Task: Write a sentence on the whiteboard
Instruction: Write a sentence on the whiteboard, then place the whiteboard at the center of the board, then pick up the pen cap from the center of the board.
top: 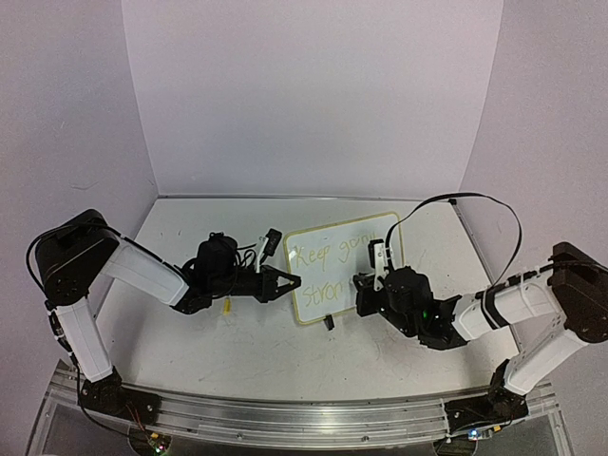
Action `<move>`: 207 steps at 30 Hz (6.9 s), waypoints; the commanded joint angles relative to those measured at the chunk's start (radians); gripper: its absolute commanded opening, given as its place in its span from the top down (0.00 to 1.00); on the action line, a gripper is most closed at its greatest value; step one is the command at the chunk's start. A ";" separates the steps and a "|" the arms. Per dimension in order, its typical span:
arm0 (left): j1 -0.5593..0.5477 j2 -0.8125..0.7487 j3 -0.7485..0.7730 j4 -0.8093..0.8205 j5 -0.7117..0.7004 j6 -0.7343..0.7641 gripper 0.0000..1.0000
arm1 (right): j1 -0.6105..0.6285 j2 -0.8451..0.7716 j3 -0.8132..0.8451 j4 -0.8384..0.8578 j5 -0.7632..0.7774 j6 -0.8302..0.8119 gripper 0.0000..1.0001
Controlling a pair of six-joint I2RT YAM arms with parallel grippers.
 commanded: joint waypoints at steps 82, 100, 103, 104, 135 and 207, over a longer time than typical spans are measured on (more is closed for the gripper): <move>0.005 -0.041 -0.006 -0.018 -0.013 0.016 1.00 | -0.012 0.019 0.056 -0.003 0.067 -0.075 1.00; 0.005 -0.041 -0.005 -0.020 -0.013 0.017 1.00 | 0.006 0.072 -0.010 -0.012 0.040 0.010 1.00; 0.005 -0.042 -0.005 -0.020 -0.014 0.017 1.00 | 0.012 0.074 -0.019 -0.014 0.040 0.018 1.00; 0.005 -0.043 -0.005 -0.019 -0.013 0.017 1.00 | 0.013 0.074 -0.022 -0.014 0.040 0.021 1.00; 0.005 -0.043 -0.015 -0.020 -0.017 0.020 1.00 | 0.006 -0.032 -0.031 -0.038 0.045 0.027 1.00; 0.013 -0.005 0.169 -1.182 -0.693 -0.237 0.70 | -0.014 -0.606 -0.011 -0.457 -0.109 -0.024 1.00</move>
